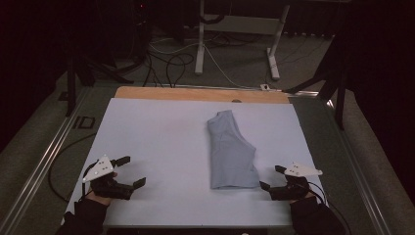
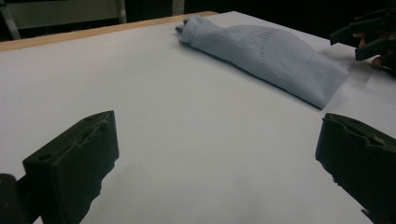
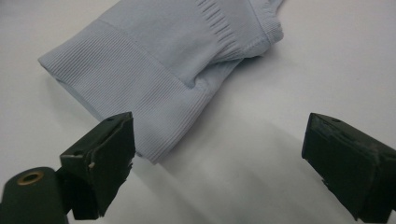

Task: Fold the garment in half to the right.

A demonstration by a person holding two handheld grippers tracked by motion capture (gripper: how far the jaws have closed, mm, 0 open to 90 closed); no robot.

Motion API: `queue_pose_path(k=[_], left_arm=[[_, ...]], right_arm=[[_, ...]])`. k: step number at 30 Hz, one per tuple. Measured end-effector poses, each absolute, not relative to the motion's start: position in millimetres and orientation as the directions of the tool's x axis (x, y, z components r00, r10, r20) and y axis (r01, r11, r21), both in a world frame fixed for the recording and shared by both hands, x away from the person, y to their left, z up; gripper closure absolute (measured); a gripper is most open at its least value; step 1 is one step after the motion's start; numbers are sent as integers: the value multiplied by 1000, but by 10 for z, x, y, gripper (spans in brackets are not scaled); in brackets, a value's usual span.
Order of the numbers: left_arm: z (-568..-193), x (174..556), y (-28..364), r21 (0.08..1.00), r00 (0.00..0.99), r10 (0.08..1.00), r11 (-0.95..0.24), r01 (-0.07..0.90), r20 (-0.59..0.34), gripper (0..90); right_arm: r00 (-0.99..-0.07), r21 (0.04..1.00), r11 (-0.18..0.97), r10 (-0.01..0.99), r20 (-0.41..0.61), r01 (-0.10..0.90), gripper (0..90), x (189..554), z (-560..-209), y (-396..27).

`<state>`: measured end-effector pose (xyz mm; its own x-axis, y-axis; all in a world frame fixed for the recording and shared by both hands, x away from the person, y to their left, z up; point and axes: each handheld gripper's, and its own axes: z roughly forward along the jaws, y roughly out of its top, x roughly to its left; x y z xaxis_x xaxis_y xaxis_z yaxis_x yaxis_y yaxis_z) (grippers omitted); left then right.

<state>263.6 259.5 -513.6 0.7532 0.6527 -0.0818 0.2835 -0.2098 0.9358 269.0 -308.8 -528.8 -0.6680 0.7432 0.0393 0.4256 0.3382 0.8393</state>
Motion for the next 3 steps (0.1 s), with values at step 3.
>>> queue_pose_path(k=[3], left_arm=[[-5135,2635,2593,936,752,653,-207,284,-84,3]], right_arm=[[-672,838,346,740,34,423,96,2687,-5286,-3087]])
